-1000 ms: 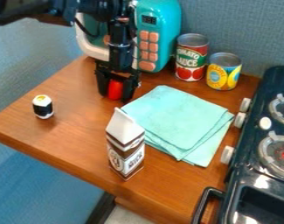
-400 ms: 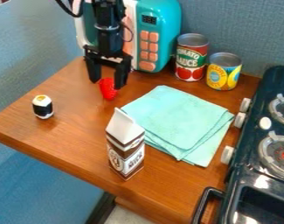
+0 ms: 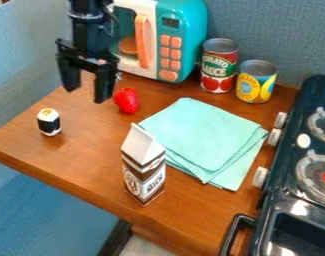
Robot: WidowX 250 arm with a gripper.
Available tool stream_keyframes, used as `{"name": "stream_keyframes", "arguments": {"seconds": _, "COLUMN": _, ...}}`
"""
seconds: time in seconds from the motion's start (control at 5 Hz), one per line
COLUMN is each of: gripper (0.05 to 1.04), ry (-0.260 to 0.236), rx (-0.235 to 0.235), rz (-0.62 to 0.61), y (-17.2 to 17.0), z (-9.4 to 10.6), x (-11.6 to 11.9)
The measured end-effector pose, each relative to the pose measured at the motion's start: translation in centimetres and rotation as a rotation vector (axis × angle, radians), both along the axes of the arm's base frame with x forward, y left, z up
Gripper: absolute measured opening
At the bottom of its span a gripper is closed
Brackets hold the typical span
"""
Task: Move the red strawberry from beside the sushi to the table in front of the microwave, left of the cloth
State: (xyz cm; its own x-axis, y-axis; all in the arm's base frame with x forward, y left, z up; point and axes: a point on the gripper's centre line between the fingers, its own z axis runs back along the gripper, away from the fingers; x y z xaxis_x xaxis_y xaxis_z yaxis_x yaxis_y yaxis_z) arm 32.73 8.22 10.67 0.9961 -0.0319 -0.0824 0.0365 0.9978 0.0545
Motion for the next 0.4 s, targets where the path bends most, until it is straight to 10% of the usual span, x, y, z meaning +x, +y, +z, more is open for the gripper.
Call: {"name": "stream_keyframes", "arguments": {"seconds": 0.4, "gripper": 1.004, "ry": 0.062, "rx": 0.043, "rz": 0.031, "y": 1.2, "z": 0.3, "x": -7.0}}
